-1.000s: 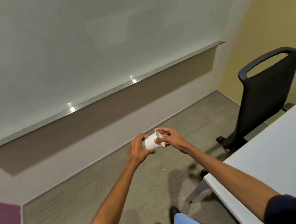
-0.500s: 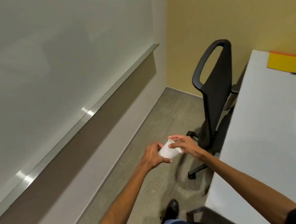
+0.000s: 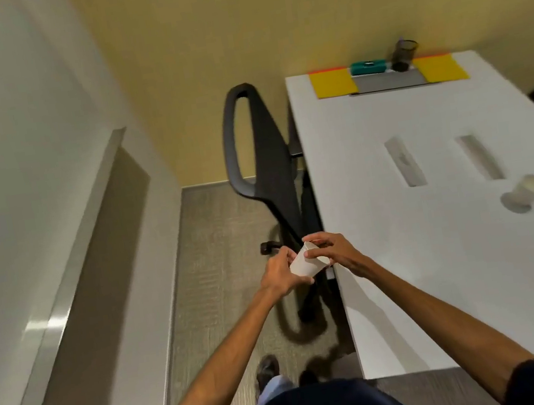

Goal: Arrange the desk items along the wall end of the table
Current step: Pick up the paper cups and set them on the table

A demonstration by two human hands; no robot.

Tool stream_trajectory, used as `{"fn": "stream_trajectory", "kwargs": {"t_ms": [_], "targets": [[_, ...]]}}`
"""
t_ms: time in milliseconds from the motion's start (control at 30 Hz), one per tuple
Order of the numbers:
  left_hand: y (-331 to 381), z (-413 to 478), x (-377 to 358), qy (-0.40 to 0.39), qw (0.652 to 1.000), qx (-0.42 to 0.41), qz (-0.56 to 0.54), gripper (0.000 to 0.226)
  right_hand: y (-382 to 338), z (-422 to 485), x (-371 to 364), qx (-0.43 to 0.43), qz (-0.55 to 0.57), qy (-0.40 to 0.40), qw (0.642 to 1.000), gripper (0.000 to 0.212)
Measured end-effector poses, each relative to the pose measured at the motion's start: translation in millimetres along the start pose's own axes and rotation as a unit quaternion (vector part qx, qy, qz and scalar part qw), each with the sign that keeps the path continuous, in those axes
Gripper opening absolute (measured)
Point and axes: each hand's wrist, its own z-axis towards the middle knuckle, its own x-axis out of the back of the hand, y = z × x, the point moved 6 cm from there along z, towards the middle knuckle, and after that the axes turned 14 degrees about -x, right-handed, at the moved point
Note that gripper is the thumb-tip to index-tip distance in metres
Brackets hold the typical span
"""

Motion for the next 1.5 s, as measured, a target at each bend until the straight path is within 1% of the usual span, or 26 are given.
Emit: {"fn": "stream_trajectory", "kwargs": {"t_ms": [133,300,500,567,667,800,933,1067,1267,1400,1500], "targets": [[21,34,-17,-0.052,0.996,-0.072,0.012,0.064,12,5,33,-0.032,0.041,0.062,0.997,0.045],[32,69,-25,-0.117,0.984,-0.133,0.026,0.059,23,9,60,-0.071,0.111,0.138,0.982,0.041],[40,106,-29,-0.186,0.958,-0.212,0.045,0.058,26,1,70,-0.074,0.142,0.227,0.961,0.039],[47,110,-35,-0.206,0.950,-0.232,0.047,0.059,31,-8,72,-0.072,0.156,0.254,0.952,0.041],[57,113,-47,-0.231,0.940,-0.248,0.035,0.059,36,-19,79,-0.080,0.160,0.279,0.943,0.050],[75,124,-63,-0.234,0.939,-0.250,0.026,0.059,42,-29,96,-0.090,0.132,0.310,0.937,0.060],[92,142,-78,-0.228,0.939,-0.252,0.053,0.060,48,-26,115,-0.087,0.122,0.347,0.926,0.063],[115,171,-92,-0.227,0.930,-0.277,0.084,0.055,49,-15,143,-0.078,0.127,0.373,0.916,0.069],[146,220,-118,-0.226,0.929,-0.277,0.089,0.056,57,6,198,-0.090,0.148,0.422,0.890,0.074],[155,250,-138,-0.225,0.932,-0.269,0.093,0.049,66,19,231,-0.105,0.169,0.466,0.862,0.077],[157,270,-153,-0.226,0.933,-0.261,0.104,0.046,74,28,255,-0.121,0.158,0.486,0.851,0.079]]}}
